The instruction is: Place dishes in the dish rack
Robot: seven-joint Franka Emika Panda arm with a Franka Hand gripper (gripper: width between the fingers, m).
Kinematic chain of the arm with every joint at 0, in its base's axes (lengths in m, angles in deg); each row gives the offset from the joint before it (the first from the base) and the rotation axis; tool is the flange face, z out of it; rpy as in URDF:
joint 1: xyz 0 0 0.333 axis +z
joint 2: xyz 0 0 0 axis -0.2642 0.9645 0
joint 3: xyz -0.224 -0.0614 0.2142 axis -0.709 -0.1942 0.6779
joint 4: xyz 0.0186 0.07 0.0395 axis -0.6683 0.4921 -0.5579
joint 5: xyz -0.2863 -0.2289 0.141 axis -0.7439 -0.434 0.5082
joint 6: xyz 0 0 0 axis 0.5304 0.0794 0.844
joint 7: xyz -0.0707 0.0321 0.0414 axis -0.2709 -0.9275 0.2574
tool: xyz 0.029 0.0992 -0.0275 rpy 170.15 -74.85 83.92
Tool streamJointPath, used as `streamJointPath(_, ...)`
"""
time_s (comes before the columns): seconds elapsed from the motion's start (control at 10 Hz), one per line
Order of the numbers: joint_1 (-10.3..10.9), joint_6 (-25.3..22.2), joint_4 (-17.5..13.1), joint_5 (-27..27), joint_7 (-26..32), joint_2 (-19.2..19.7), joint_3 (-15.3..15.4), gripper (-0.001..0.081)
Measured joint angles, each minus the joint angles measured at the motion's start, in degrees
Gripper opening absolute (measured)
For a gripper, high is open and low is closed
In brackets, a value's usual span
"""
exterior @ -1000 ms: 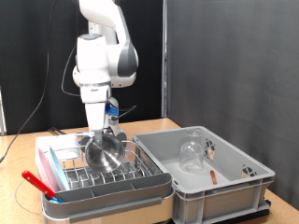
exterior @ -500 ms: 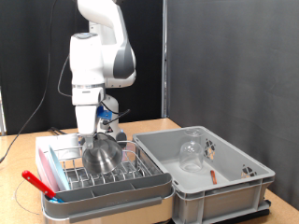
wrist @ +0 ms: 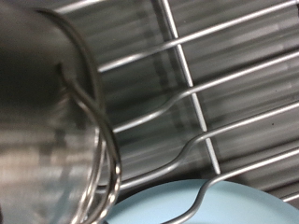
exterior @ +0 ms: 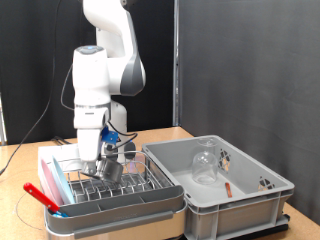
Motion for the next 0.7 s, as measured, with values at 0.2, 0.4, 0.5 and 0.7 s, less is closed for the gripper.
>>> streamJointPath(0.2,0.0,0.5,-1.2,0.5,0.0,2.7,0.0,0.0808)
streamJointPath(0.4,0.0,1.5,-1.8,1.9,0.9,4.5,0.0,0.0808)
streamJointPath(0.5,0.0,1.7,-1.8,3.3,2.4,4.8,0.0,0.0808)
streamJointPath(0.7,0.0,1.5,-1.8,6.6,6.0,4.5,0.0,0.0808)
